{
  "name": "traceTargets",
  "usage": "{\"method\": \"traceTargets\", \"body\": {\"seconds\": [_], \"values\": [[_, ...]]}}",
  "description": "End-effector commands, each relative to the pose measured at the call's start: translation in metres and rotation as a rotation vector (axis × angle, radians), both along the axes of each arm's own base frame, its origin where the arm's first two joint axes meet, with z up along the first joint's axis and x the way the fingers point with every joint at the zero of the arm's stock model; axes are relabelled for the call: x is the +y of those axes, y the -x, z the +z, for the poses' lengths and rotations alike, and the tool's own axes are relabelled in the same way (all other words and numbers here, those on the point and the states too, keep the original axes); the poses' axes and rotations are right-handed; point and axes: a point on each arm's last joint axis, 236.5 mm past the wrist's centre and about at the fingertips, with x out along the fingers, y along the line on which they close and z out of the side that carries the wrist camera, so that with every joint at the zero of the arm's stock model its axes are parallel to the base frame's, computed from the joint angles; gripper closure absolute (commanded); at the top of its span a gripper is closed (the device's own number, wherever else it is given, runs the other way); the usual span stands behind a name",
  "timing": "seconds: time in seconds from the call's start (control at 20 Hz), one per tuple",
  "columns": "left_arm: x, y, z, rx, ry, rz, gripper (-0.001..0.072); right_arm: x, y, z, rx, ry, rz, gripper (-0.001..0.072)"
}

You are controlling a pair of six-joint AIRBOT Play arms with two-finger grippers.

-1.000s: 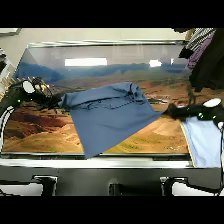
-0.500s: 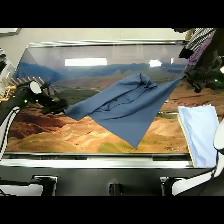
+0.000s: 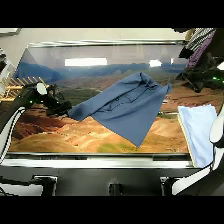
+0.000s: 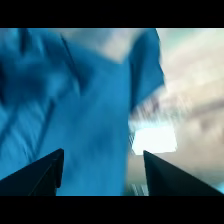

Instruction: Fold the clothes and pants, and hang the long-sleeved shirts on hangers.

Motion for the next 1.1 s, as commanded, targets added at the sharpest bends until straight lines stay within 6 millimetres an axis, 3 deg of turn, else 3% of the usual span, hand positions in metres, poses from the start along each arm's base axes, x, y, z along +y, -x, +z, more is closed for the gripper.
{"method": "traceTargets", "body": {"seconds": [0.0,0.15,0.25,0.45,0.55,0.65,0.8,1.05], "values": [[0.002,0.001,0.0,0.005,0.001,0.009,0.0694,0.008,0.073,-0.002,0.165,-0.061,0.126,0.0176],[0.002,0.001,0.0,0.006,0.001,0.008,0.0694,0.058,0.119,-0.013,0.197,-0.189,0.134,0.0175],[0.002,0.001,0.0,0.005,0.001,0.008,0.0694,0.089,0.154,-0.032,0.22,-0.202,0.115,0.0161],[0.002,0.001,0.0,0.006,0.001,0.008,0.0694,0.163,0.248,-0.071,0.311,-0.251,0.137,0.0156],[0.002,0.001,0.0,0.006,0.001,0.008,0.0694,0.189,0.288,-0.089,0.345,-0.261,0.126,0.0157],[0.002,0.001,0.0,0.007,0.001,0.008,0.0694,0.202,0.315,-0.104,0.364,-0.25,0.085,0.0157],[0.002,0.002,0.0,0.01,0.0,0.007,0.0693,0.215,0.324,-0.11,0.326,-0.234,0.066,0.0157],[0.002,0.006,0.0,0.026,0.0,0.003,0.0693,0.24,0.306,-0.112,0.236,-0.198,0.049,0.0158]]}}
